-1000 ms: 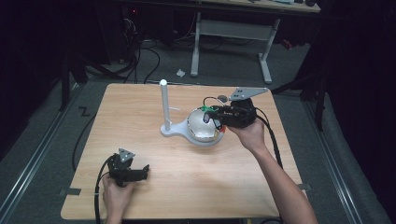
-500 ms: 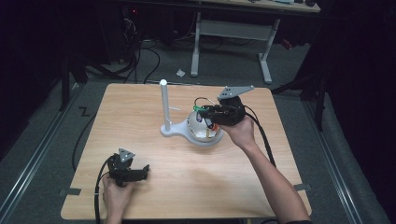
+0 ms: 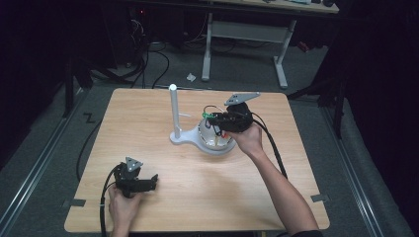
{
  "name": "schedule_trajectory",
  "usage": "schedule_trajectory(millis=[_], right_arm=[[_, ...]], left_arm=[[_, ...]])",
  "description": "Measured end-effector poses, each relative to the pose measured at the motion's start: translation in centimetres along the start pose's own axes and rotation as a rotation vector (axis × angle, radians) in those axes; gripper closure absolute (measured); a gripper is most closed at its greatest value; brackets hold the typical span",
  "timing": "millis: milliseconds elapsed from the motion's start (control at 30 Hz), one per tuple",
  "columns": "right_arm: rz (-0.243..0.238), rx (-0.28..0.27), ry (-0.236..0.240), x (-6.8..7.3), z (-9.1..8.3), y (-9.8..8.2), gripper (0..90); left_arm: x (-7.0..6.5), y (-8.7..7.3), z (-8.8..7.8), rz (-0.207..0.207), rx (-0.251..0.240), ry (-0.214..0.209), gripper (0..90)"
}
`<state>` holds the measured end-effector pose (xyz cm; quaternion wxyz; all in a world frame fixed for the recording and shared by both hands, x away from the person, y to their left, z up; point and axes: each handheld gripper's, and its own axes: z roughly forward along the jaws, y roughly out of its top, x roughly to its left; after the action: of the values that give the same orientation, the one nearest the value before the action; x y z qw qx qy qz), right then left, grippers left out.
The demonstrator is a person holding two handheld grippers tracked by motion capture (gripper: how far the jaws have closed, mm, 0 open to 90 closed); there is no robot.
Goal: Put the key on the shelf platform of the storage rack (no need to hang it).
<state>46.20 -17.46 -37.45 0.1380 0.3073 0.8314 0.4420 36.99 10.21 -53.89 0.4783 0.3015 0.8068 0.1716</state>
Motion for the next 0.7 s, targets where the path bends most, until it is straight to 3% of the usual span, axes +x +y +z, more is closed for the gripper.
schedule_trajectory(millis=[700], right_arm=[[0.039, 0.034, -0.063, -1.5, 1.9, -2.1, 71.8]], left_arm=[[0.0, 0.0, 0.0, -0.004, 0.002, -0.001, 3.6]])
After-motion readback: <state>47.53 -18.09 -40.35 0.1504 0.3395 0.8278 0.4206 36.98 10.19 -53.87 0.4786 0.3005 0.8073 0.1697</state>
